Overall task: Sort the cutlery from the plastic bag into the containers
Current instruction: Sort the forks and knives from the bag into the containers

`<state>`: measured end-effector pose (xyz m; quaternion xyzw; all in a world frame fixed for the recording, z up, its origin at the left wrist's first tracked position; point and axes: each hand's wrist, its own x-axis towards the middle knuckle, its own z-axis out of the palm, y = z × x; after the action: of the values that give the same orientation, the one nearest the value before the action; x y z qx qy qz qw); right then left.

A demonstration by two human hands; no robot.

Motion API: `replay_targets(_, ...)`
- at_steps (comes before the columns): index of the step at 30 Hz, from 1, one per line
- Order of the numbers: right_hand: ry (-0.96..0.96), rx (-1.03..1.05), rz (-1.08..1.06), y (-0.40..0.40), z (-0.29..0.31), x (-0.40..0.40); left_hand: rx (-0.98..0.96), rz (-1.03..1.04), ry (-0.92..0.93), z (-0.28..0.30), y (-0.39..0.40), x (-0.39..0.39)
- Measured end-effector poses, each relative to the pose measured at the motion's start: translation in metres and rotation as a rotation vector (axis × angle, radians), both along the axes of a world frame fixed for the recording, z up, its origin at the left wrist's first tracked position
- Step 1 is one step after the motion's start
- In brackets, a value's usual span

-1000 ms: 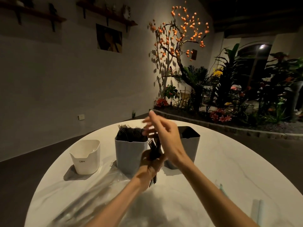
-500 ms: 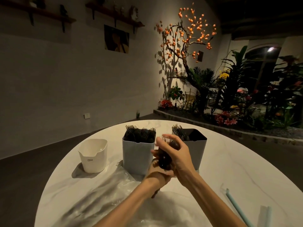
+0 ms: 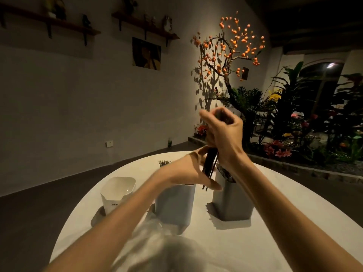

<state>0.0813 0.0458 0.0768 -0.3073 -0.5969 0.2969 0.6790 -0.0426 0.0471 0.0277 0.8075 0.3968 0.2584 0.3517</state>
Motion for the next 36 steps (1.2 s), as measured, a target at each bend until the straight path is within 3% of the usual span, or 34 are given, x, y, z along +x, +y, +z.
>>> replay_targets(3,0.078,0.027,-0.041,0.017,0.017,0.007,0.124,0.069,0.063,0.008,0.027,-0.029)
replay_targets(7,0.152,0.023,-0.09,0.045,0.013,0.005,0.284,0.182,0.407,-0.017,0.064,-0.051)
replay_targets(9,0.224,-0.004,-0.119,0.063,0.011,0.002,0.272,0.239,0.459,-0.031,0.08,-0.056)
replay_targets(14,0.279,-0.066,-0.072,0.104,0.0,-0.018,0.079,0.224,0.199,-0.054,0.098,-0.065)
replay_targets(24,0.243,-0.175,-0.013,0.132,-0.029,-0.042,0.132,0.164,0.204,-0.059,0.099,-0.069)
replay_targets(29,0.354,-0.138,-0.143,0.147,0.002,-0.032,0.097,0.232,0.13,-0.061,0.094,-0.074)
replay_targets(36,0.227,-0.178,-0.232,0.156,-0.023,-0.054,0.123,0.319,-0.055,-0.069,0.094,-0.077)
